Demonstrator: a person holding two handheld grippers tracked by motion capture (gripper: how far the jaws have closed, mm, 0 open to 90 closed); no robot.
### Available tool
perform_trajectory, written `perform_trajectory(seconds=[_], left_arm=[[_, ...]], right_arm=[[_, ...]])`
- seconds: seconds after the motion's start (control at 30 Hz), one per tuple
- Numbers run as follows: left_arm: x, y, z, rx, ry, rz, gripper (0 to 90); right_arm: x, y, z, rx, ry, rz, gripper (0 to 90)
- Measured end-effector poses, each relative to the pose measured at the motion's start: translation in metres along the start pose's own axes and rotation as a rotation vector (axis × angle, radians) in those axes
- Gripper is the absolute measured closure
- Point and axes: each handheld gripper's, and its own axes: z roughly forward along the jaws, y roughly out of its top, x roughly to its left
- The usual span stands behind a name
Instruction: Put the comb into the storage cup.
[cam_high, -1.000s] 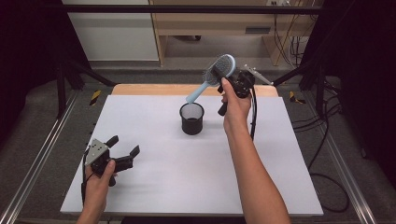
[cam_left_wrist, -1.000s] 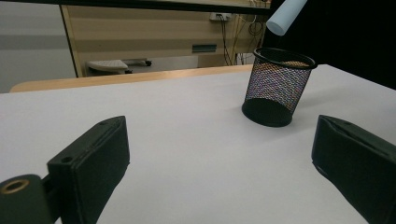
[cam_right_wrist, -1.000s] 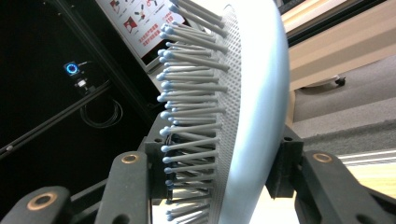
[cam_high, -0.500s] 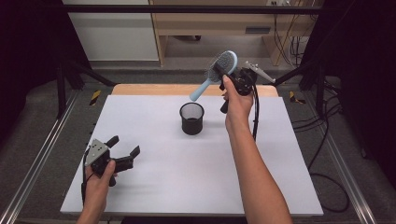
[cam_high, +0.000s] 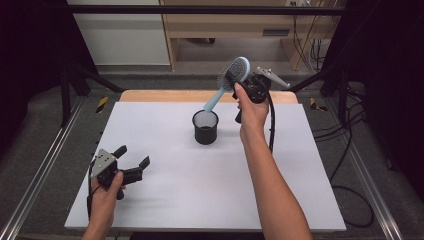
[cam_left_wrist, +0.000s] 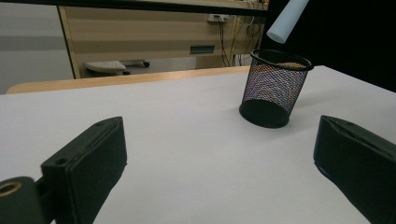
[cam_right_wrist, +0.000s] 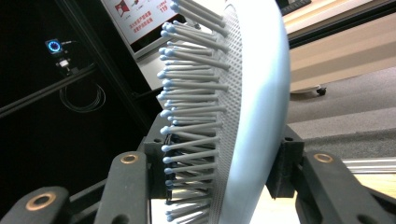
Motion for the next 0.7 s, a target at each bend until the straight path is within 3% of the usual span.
perform_trajectory(seconds=[0.7], left_arm=[[0.0001,0.0002,0.0000,-0.006,-0.002,-0.003,2.5]], right_arm=[[0.0096,-0.0076,0.0061,0.060,-0.012,-0.065,52.8]])
